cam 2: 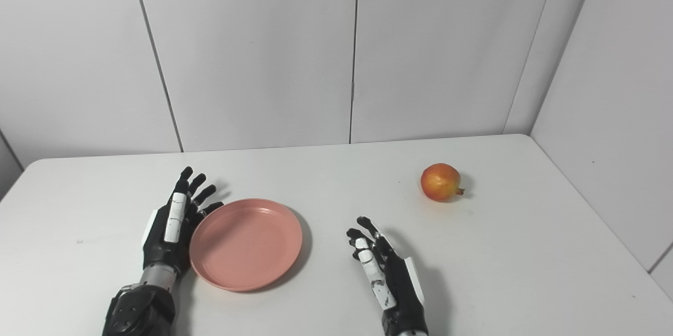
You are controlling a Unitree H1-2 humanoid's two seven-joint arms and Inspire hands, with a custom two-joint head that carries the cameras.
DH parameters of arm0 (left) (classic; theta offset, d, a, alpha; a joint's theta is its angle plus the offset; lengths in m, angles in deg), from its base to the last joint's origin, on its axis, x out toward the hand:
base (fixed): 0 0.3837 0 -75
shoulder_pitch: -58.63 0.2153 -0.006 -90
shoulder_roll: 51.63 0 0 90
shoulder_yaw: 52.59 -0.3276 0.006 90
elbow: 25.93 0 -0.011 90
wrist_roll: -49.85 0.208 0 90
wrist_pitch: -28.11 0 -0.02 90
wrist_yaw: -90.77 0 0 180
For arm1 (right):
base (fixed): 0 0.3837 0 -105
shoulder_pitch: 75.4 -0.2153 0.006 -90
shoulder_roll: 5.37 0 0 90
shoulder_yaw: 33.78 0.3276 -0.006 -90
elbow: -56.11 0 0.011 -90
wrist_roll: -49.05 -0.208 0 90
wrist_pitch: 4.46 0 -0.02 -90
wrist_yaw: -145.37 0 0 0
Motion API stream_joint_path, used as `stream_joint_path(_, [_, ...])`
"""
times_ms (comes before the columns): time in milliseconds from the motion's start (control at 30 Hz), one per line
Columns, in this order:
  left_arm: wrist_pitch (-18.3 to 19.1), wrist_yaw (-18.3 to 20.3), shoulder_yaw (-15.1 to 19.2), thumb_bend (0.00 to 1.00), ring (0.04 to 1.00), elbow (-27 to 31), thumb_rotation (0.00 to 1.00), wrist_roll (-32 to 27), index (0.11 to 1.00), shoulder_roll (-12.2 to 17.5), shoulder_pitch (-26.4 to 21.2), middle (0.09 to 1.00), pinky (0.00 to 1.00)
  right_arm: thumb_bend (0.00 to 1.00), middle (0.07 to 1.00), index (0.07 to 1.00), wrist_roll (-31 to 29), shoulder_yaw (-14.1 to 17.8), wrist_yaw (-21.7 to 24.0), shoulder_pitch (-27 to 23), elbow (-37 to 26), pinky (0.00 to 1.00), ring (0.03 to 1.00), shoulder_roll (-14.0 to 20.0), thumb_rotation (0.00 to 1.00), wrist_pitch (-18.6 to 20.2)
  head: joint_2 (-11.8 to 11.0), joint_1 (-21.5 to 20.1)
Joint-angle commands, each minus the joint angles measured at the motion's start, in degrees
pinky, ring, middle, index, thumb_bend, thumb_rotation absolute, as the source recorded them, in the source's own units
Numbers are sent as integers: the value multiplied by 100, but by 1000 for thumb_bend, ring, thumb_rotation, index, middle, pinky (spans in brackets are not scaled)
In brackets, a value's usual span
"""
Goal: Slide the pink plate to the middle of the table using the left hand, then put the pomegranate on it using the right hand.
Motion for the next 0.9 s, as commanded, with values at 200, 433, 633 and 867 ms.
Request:
stream_joint_path(200, [-152,121,-36,950,870,-97,791,-114,986,-106,147,932,695,680,812,858,159,-62,31,-23,-50,828,833,25,830,-201,-50,-5])
stream_joint_path(433, [-398,210,-10,943,879,-284,797,-163,978,-92,181,927,707,716,862,857,627,-31,-89,56,-302,822,844,113,828,-472,-109,-60])
stream_joint_path(633, [-565,262,1,946,884,-532,802,-173,983,-81,121,934,714,723,854,858,1173,8,-247,-73,-548,782,820,178,836,-557,-173,-101])
stream_joint_path(867, [-713,358,17,922,891,-699,793,-246,976,-136,65,943,723,719,820,854,1985,69,-220,-529,-896,752,804,449,879,-172,-248,-61])
